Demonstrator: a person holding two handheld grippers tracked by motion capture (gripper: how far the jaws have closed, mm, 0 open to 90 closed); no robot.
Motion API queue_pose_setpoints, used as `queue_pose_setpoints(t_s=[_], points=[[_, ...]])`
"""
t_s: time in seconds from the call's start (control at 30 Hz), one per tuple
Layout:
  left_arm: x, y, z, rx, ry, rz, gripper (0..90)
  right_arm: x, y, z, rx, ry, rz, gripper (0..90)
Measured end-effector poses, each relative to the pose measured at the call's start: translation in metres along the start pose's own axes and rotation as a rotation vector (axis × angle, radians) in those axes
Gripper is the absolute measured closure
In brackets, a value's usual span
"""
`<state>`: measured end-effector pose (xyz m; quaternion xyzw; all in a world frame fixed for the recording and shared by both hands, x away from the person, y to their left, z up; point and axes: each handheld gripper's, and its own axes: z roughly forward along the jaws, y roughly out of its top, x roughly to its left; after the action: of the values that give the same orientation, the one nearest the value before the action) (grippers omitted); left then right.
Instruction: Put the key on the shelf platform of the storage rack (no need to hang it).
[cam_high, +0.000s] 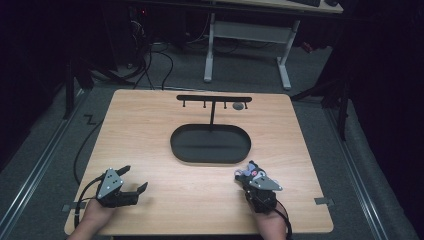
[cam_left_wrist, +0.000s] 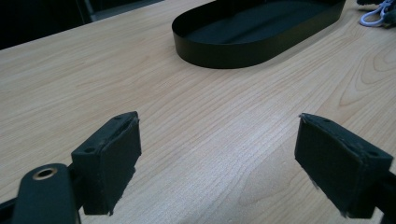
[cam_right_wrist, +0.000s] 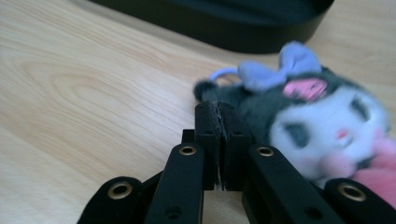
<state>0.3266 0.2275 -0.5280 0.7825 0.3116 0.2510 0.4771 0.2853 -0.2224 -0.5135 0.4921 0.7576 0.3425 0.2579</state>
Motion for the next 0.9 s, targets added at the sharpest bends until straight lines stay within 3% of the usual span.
queue_pose_setpoints(t_s=[0.03,0.13,0.2,0.23,0.27,0.3,0.33,0.37,0.5,0.67,0.9], points=[[0.000,0.000,0.000,0.000,-0.001,-0.001,15.5,0.000,0.004,-0.012,-0.042,-0.002,0.003,88.0],[0.000,0.000,0.001,0.001,-0.001,-0.004,15.5,-0.005,0.007,-0.024,-0.074,-0.025,0.005,88.3],[0.000,0.001,0.002,0.004,-0.003,-0.003,15.5,-0.025,0.004,-0.038,-0.100,-0.079,0.048,88.5],[0.000,0.001,0.002,0.005,-0.003,-0.003,15.5,-0.033,0.001,-0.041,-0.103,-0.094,0.072,88.6],[0.000,0.001,0.002,0.005,-0.003,-0.003,15.5,-0.033,0.001,-0.041,-0.103,-0.094,0.072,88.6],[0.001,0.001,0.002,0.005,-0.004,-0.004,15.5,-0.050,-0.004,-0.047,-0.113,-0.128,0.110,88.8],[0.001,0.001,0.002,0.005,-0.004,-0.004,15.4,-0.050,-0.004,-0.047,-0.113,-0.128,0.110,88.8],[0.001,0.001,0.002,0.008,-0.004,-0.005,15.5,-0.063,-0.009,-0.050,-0.107,-0.155,0.153,88.8],[0.000,0.001,0.003,0.013,-0.002,-0.005,15.5,-0.077,-0.018,-0.046,-0.070,-0.176,0.185,88.8],[0.000,0.001,0.003,0.015,-0.002,-0.006,15.5,-0.079,-0.020,-0.040,-0.037,-0.167,0.177,88.8],[0.001,0.002,0.004,0.017,-0.004,-0.007,15.4,-0.066,-0.023,-0.036,-0.005,-0.109,0.147,88.4]])
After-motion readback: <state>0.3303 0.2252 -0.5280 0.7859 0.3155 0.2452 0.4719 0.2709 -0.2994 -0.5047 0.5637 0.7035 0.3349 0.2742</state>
